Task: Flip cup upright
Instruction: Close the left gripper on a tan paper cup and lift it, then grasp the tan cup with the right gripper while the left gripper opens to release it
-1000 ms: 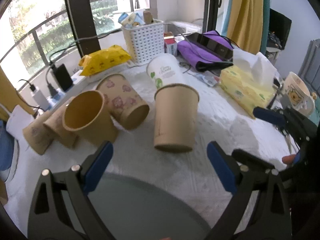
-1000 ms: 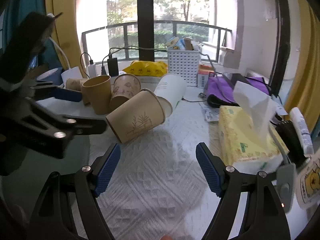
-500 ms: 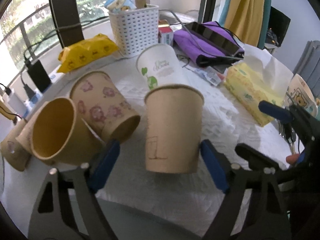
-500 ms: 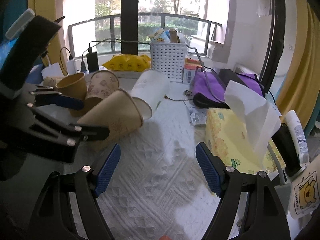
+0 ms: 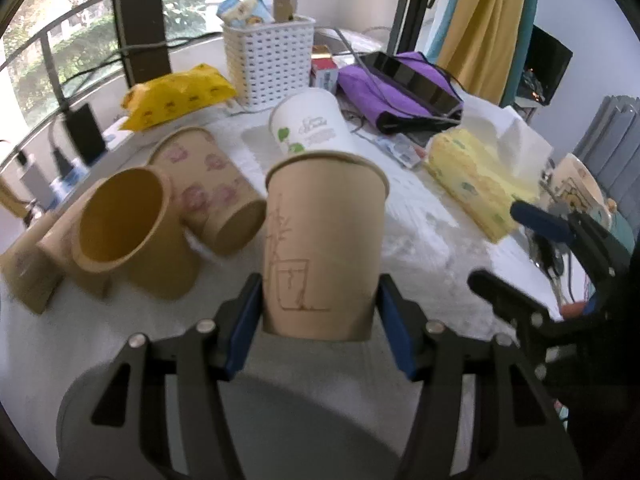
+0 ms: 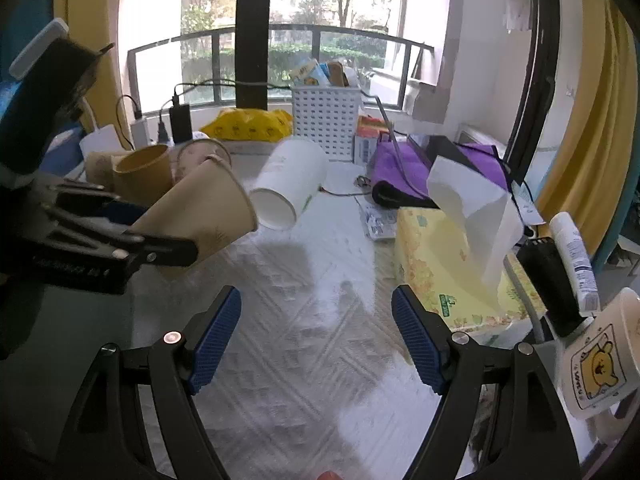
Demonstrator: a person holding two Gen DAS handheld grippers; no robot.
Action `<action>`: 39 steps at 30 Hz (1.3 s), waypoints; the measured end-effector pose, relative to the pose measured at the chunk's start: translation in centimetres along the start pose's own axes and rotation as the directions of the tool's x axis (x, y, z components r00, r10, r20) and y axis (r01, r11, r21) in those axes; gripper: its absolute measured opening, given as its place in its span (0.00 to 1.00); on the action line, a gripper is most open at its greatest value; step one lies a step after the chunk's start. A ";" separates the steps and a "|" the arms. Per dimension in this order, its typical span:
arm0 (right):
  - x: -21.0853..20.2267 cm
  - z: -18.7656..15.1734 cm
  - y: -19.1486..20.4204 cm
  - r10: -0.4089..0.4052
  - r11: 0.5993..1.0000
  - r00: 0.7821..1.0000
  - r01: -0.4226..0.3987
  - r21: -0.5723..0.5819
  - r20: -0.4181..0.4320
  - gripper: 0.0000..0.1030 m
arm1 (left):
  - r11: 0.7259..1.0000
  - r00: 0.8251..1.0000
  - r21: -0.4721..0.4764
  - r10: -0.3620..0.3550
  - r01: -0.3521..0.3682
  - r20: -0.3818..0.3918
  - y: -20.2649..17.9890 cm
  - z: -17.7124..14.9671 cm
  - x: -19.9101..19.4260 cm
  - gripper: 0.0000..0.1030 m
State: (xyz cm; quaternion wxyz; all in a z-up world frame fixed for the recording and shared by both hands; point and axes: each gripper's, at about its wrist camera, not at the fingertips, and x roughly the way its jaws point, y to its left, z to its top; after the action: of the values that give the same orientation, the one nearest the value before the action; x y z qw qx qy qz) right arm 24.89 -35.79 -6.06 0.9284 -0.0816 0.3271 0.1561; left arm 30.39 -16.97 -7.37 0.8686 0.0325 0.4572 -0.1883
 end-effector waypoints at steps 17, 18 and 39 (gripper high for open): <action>-7.4 1.6 9.4 0.311 0.949 0.948 -0.314 0.041 0.065 0.78 | 0.993 0.963 -0.038 0.118 -0.112 0.241 0.1 -13.8 -13.4 0.56; -7.7 1.6 10.3 0.335 0.940 0.940 -0.338 0.041 0.061 0.78 | 0.992 0.959 -0.050 0.122 -0.113 0.255 0.2 -14.7 -13.9 0.56; -9.3 0.6 21.3 0.636 0.762 0.770 -0.615 0.203 -0.056 0.78 | 0.978 0.854 -0.172 0.192 -0.122 0.484 3.0 -26.2 -20.2 0.56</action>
State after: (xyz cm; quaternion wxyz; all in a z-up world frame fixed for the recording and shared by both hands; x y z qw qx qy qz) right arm 11.09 -17.83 -0.73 0.8047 0.1037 0.4038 0.4227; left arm 0.59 -2.22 -6.62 0.9697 -0.0385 0.2250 -0.0875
